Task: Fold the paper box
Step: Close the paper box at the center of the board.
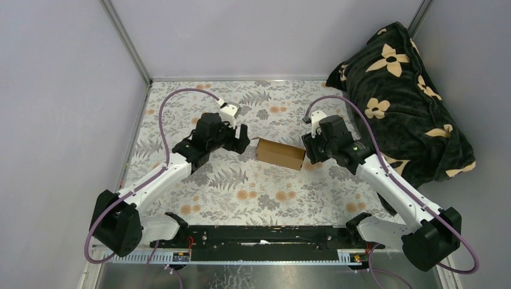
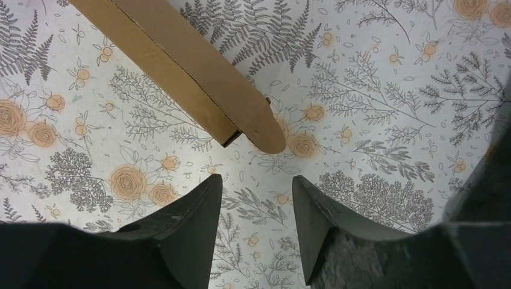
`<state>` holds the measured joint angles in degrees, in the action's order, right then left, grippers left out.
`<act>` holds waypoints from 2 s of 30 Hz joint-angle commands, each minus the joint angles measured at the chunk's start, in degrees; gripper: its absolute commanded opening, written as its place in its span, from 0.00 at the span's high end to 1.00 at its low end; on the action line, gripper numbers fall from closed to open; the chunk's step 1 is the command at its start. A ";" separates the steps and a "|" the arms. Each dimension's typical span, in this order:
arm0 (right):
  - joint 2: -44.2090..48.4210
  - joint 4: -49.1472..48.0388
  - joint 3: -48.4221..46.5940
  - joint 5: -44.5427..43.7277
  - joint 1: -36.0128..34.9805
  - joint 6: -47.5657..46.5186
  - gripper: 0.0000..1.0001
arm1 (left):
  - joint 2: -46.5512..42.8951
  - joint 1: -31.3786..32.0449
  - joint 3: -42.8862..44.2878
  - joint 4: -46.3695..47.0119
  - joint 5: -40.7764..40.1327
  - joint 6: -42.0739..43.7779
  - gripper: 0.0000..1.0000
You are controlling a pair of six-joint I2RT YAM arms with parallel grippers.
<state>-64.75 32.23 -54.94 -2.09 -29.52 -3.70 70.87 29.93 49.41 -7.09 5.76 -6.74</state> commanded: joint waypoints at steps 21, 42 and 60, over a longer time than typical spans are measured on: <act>-3.01 -6.12 1.06 1.73 -0.42 -1.72 0.50 | 2.51 -0.23 1.92 5.89 7.07 3.54 0.21; -7.23 -9.93 0.51 -1.55 -0.45 -1.57 0.62 | 3.74 -0.23 2.71 5.01 7.87 3.23 0.24; -6.40 -10.39 0.32 -3.19 -0.39 -1.43 0.69 | 4.25 0.31 3.11 4.57 8.63 3.31 0.25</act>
<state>-72.34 23.44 -52.97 -3.68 -29.58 -4.71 74.52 29.93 50.68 -4.27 13.19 -4.32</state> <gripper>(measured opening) 0.316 0.753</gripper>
